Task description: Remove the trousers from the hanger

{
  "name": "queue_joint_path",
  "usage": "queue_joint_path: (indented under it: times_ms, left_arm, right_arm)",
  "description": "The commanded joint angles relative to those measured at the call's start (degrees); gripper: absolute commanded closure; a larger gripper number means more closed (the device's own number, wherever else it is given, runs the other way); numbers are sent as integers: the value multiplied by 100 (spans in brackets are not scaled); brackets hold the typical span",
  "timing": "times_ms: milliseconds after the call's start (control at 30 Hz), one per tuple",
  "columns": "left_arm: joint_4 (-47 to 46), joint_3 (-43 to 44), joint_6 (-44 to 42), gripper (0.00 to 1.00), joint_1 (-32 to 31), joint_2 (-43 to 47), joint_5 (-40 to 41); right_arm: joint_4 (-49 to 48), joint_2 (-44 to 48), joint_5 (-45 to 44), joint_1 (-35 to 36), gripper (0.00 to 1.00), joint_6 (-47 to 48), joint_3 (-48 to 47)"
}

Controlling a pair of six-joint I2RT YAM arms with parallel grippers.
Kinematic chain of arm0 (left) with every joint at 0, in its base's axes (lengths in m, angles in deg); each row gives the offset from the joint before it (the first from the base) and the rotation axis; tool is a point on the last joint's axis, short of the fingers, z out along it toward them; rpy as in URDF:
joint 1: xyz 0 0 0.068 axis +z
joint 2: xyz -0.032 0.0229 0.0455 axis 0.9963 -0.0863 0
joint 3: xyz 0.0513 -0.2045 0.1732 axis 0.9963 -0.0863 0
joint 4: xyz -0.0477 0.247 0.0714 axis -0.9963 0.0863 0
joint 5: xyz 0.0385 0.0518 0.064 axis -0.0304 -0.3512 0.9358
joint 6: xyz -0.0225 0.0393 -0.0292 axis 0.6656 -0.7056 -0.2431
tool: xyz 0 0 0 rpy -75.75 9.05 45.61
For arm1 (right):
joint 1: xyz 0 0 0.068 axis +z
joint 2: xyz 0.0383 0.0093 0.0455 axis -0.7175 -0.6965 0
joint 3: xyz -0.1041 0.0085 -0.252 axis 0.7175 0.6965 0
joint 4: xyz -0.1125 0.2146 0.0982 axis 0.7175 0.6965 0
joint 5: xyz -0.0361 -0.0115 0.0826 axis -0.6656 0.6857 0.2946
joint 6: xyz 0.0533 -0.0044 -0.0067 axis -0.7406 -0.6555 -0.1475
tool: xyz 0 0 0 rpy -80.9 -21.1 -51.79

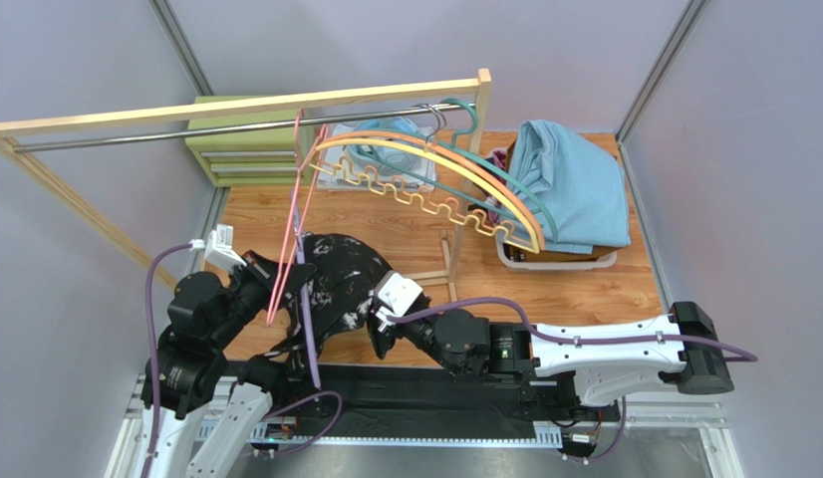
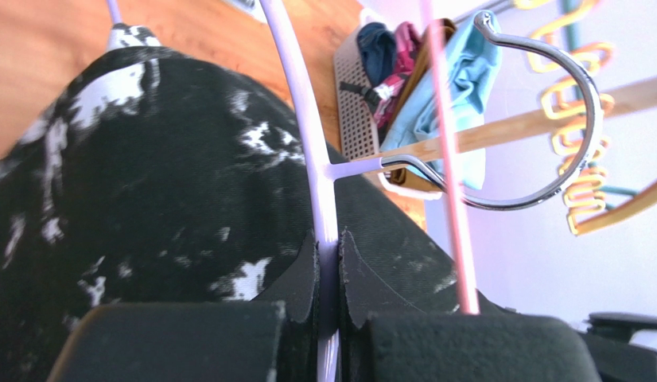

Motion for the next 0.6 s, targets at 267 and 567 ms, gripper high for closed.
queue_joint_path:
  times_ms: [267,567]
  left_arm:
    - [-890,345,-1795,100,30,-303,-596]
    - [-1110,45,-2296,100,30,-39,-560]
  right_arm:
    - [-738,286,-403,-91,100,138,-1202]
    - [-62,1032,543,-65,100,51,-2249]
